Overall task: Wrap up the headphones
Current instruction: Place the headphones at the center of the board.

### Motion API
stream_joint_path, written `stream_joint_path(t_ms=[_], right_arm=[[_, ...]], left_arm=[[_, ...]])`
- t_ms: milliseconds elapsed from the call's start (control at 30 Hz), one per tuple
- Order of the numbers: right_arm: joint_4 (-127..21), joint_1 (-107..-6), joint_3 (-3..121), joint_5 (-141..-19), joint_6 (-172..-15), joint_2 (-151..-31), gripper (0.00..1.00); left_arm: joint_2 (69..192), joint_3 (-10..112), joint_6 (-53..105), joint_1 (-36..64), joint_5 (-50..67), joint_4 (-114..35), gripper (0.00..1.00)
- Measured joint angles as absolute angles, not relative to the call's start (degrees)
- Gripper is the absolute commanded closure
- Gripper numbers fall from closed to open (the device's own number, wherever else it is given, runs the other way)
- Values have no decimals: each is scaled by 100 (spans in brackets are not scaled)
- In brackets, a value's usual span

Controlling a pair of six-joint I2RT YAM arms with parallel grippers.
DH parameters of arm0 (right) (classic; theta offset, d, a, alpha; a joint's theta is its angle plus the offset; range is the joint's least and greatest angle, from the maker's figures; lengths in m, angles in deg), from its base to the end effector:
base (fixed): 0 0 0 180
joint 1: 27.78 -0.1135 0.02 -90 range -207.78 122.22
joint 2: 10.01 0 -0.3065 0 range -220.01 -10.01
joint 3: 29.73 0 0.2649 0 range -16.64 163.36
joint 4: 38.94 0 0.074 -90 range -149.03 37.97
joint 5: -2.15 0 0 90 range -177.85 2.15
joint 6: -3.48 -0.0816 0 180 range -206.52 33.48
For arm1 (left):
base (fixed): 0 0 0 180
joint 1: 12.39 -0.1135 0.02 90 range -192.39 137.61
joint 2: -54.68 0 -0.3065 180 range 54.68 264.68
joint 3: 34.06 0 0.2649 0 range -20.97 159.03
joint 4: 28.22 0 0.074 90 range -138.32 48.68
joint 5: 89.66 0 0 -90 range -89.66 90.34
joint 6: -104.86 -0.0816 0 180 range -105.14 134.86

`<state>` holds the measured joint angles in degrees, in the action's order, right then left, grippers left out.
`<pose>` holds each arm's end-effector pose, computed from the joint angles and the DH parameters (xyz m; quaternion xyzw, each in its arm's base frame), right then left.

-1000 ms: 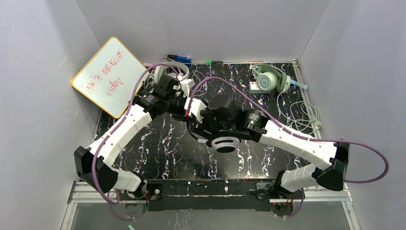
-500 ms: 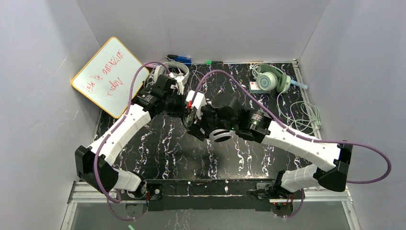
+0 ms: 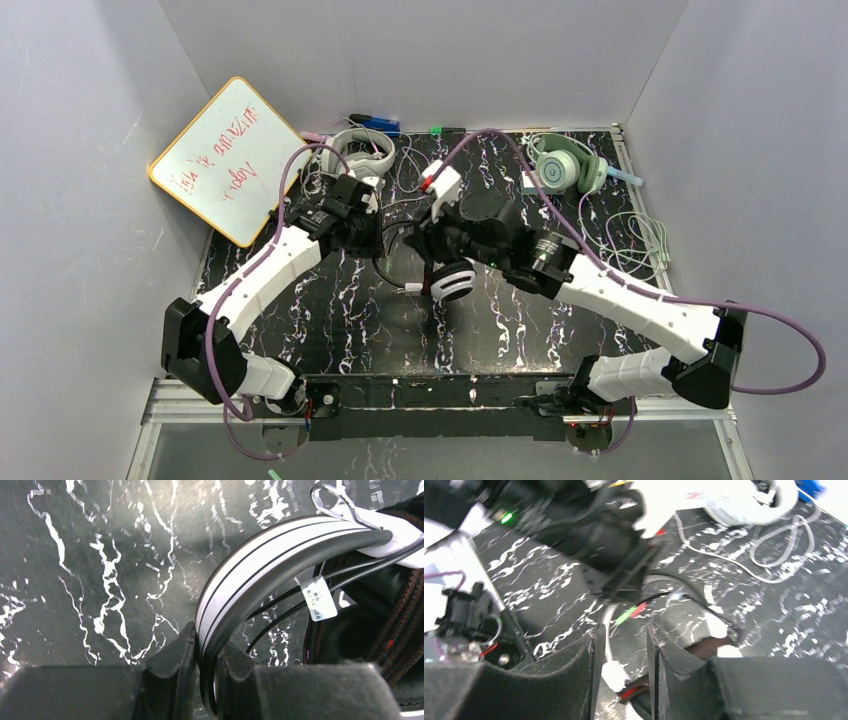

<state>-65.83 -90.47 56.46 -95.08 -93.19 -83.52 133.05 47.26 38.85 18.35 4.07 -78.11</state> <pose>0.1659 0.2989 0.4275 -0.3357 0.7135 0.3079 0.5324 0.2800 -0.1727 0.3138 0.0667 0.9274 -0.1955 0.3118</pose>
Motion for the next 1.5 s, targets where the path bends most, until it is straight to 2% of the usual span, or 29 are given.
stream_joint_path(t_ms=[333, 767, 1200, 1500], right_arm=[[-7169, -7406, 4881, -9910, -10334, -7795, 54], [-7582, -6055, 4103, -9388, -10849, -7633, 49], [-7582, -5677, 3747, -8964, -10821, -7445, 46], [-7534, -5620, 3690, -8872, -10799, -7443, 44]], left_arm=[[13316, 3661, 4431, 1835, 114, -7125, 100], [14068, 3574, 4704, 1835, 68, -6087, 100], [14168, 3473, 4803, 1745, -402, -5903, 100], [12879, 2354, 5216, 359, -470, -6133, 100]])
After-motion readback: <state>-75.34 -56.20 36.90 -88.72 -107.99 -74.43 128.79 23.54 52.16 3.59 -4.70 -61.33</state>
